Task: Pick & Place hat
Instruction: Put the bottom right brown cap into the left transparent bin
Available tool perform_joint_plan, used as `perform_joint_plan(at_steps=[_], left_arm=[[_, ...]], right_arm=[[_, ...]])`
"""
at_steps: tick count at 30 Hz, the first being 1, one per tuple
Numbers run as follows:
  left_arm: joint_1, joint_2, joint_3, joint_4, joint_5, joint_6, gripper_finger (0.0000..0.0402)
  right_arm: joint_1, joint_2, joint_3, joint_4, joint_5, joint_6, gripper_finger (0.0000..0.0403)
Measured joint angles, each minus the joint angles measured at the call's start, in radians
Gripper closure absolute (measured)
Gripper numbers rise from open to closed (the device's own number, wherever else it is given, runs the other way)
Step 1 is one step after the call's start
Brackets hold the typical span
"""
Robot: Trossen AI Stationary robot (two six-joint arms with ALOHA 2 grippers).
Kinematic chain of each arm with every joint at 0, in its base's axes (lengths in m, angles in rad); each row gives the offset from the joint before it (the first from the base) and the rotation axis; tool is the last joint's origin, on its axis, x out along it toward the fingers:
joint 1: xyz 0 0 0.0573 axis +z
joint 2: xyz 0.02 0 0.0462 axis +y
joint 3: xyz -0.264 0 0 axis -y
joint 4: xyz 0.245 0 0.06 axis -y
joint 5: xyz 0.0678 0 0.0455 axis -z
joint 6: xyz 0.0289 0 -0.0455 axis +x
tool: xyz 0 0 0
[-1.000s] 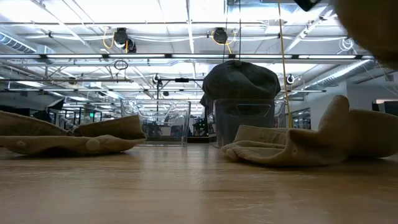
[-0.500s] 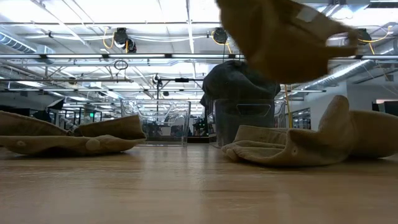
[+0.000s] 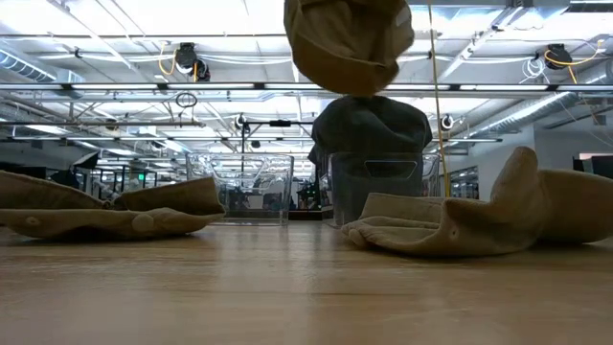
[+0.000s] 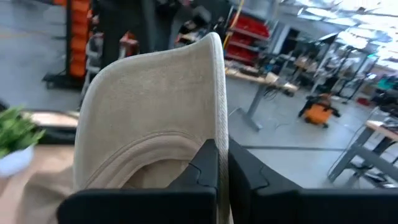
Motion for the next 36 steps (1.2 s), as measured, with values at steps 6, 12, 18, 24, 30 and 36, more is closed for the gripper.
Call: perform_joint_plan(at_steps=[6,12,18,24,30,36], left_arm=[[0.003,0.0,0.0,0.079,0.055,-0.012,0.0277],[0.047,-0.003,0.0,0.124,0.164,-0.037,0.0277],[0.07,-0.003,0.0,0.204,0.273,-0.046,0.0277],[0.07,-0.004,-0.001,0.189,0.382,-0.046,0.0277],[0.067,-0.003,-0.001,0.182,0.488,-0.028,0.0277],[0.066,-0.003,-0.001,0.202,0.515,-0.043,0.0277]], right_arm=[[-0.04,0.0,0.0,0.053,0.004,-0.022,0.0403],[-0.046,0.013,0.032,0.124,0.004,-0.051,0.0403],[-0.046,0.06,0.109,0.111,0.003,-0.12,0.0403],[-0.045,0.083,0.122,0.101,-0.006,-0.126,0.0403],[-0.043,0.082,0.121,0.093,-0.005,-0.125,0.0403],[-0.023,0.081,0.121,0.094,0.004,-0.125,0.0403]])
